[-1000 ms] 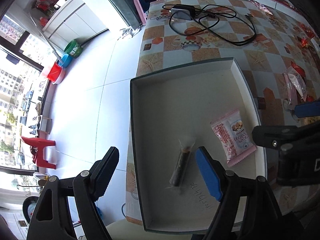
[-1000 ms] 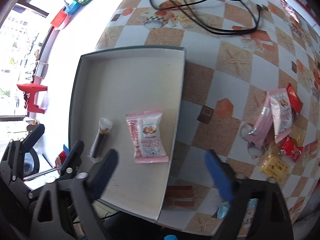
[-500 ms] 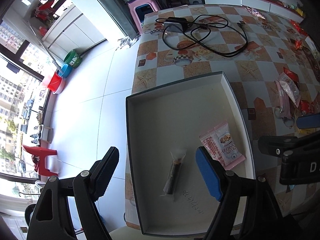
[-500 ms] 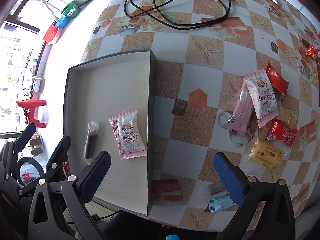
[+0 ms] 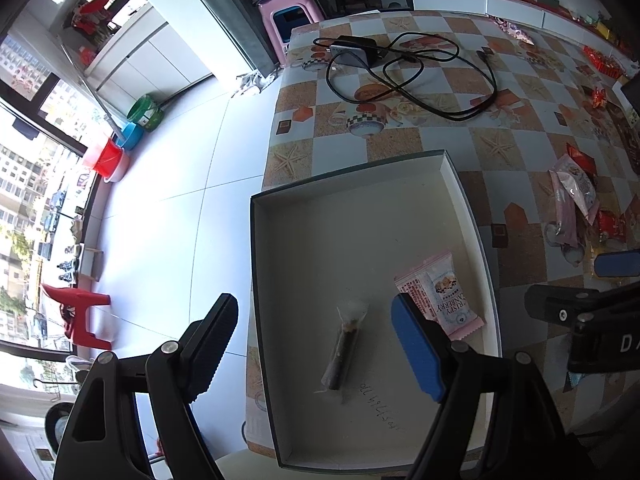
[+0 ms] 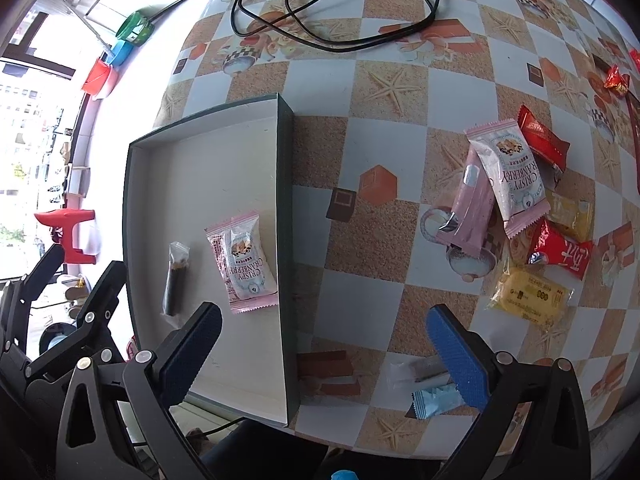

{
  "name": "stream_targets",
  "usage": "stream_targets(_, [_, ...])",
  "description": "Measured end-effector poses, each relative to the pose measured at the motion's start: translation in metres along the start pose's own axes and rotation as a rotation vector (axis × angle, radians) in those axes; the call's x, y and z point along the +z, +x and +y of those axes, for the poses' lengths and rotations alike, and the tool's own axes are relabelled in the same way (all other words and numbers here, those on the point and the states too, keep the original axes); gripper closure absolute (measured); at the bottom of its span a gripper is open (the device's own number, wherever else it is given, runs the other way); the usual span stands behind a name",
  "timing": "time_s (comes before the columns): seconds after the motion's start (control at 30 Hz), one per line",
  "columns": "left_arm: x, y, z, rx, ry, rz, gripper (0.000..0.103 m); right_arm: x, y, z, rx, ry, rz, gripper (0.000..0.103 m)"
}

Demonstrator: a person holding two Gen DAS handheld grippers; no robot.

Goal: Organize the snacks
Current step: 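Withdraw both tools from the white box back toward the snack pile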

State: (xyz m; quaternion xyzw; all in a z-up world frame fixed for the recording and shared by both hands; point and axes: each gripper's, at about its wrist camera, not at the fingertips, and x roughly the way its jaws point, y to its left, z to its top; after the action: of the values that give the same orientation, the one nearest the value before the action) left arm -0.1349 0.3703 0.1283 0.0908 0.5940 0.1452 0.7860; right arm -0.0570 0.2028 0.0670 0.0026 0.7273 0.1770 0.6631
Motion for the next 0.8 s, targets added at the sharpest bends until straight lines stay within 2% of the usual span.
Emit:
stream_targets(0.17, [0.001,0.0,-0.003,-0.026,0.002,0.008,0.021,-0.002,0.0,-0.006,0.001,0.016,0.004,0.0])
stream_targets(0.3, [0.003,-0.003,0.0,-0.01,-0.01,0.0,0.021,-0.004,0.001,-0.01,0.004,0.031,0.008,0.0])
stream_targets(0.53, [0.006,-0.008,0.027,0.043,-0.108,-0.012,0.021,-0.005,0.0,-0.008,0.007,0.023,0.008,0.0])
stream_targets(0.8, [0.007,-0.014,0.052,0.064,-0.19,-0.025,0.021,-0.004,0.002,0.002,0.009,0.007,0.01,0.0])
